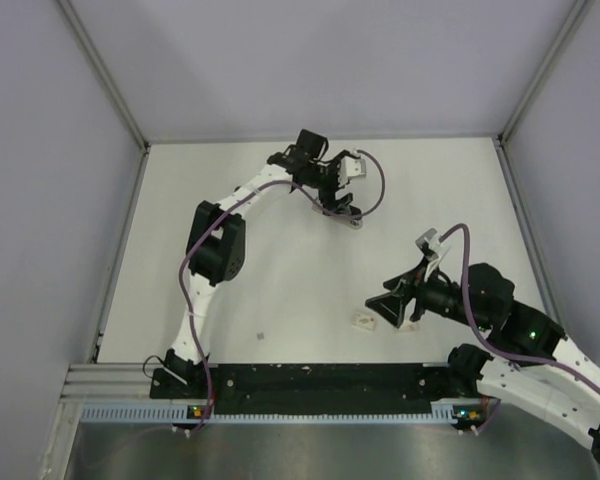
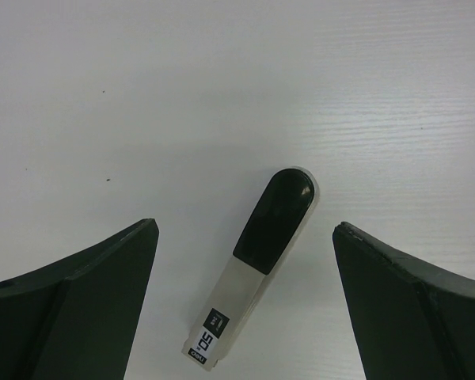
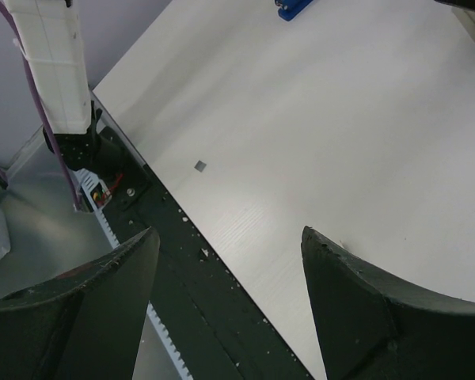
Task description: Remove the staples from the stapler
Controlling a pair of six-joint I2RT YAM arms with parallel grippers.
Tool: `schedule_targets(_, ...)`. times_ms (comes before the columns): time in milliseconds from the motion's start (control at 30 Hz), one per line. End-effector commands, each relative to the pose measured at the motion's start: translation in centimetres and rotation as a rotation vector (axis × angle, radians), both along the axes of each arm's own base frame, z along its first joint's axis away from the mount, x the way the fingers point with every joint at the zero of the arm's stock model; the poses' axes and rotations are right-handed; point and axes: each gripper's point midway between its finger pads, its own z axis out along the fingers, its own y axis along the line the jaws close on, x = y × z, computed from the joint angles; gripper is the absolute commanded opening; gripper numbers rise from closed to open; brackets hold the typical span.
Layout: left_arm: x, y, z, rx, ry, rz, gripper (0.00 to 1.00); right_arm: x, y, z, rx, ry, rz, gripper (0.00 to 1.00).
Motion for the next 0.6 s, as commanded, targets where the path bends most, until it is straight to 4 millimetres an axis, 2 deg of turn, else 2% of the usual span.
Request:
schedule_targets(0, -0.8, -0.3, -0.5, 0.030, 0.002, -0.059, 0.98, 0.2, 0.4, 0.4, 0.009, -0.024, 0.014, 0.73)
schedule_targets(567, -0.5, -0.2, -5.1, 0.181, -0.014, -0.072, 0.96, 0.4, 0.8, -0.5, 0.007, -0.011, 0.015, 0.74)
